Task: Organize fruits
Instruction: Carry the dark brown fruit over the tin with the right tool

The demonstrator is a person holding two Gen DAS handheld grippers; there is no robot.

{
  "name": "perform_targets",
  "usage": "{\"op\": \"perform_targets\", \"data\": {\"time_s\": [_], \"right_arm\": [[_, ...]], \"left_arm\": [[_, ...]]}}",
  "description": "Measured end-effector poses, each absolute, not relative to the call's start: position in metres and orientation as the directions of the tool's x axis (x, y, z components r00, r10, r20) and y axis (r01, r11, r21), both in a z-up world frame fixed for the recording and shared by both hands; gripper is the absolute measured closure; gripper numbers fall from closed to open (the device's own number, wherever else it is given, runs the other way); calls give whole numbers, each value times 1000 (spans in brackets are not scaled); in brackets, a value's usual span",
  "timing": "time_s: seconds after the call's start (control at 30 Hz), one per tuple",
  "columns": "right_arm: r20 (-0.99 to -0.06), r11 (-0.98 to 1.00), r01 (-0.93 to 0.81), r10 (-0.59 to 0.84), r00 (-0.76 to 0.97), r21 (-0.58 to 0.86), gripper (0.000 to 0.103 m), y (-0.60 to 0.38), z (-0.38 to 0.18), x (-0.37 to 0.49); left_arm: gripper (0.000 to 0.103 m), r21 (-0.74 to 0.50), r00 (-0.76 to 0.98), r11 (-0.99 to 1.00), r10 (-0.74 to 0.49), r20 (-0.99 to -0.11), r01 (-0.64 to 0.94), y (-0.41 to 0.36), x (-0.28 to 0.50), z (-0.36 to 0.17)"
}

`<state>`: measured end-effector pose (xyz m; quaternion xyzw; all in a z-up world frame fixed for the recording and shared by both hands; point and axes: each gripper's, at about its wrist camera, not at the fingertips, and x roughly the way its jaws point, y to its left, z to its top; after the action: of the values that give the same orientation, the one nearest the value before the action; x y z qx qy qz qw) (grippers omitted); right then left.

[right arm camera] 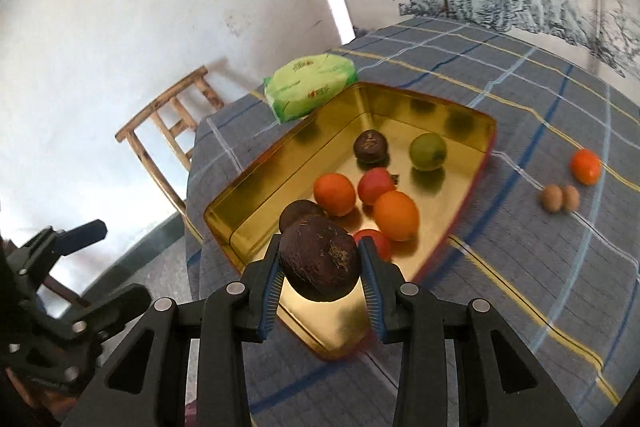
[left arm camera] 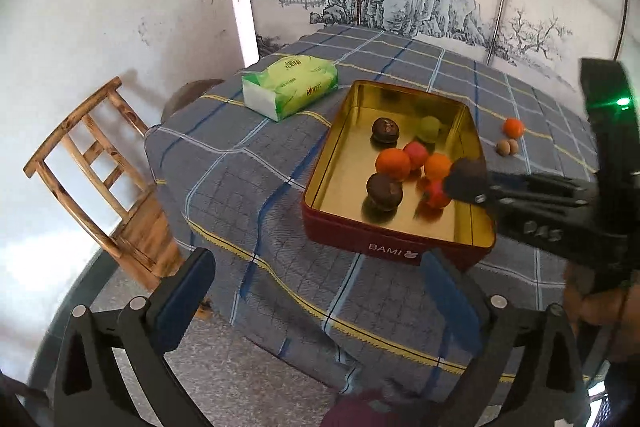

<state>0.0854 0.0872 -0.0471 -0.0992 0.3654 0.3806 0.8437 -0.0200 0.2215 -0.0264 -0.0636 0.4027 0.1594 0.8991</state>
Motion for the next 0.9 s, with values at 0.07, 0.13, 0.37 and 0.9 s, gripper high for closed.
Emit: {"op": "perform_targets", "data": {"time_s": [0.07, 0.13, 0.37, 0.9], "right_arm": [[-705, 691, -715, 560, 436, 106, 66, 96, -53, 89], [-714, 689, -719, 549, 435, 93, 66, 103, -57, 91], [-733, 686, -725, 527, 431, 67, 65, 122, -69, 98], [-755, 695, -718, 488, 437, 33, 65, 139, -79, 106]], "left_arm": [[1, 18, 633, 939, 245, -735, -342, 222, -20, -26], [1, 30, 638, 939, 255, -726, -341, 222, -21, -26], [1, 26, 631, 941, 246, -736, -336, 228, -19, -27], [1, 54, 607, 932, 277, -745, -360, 236, -16, -33]]}}
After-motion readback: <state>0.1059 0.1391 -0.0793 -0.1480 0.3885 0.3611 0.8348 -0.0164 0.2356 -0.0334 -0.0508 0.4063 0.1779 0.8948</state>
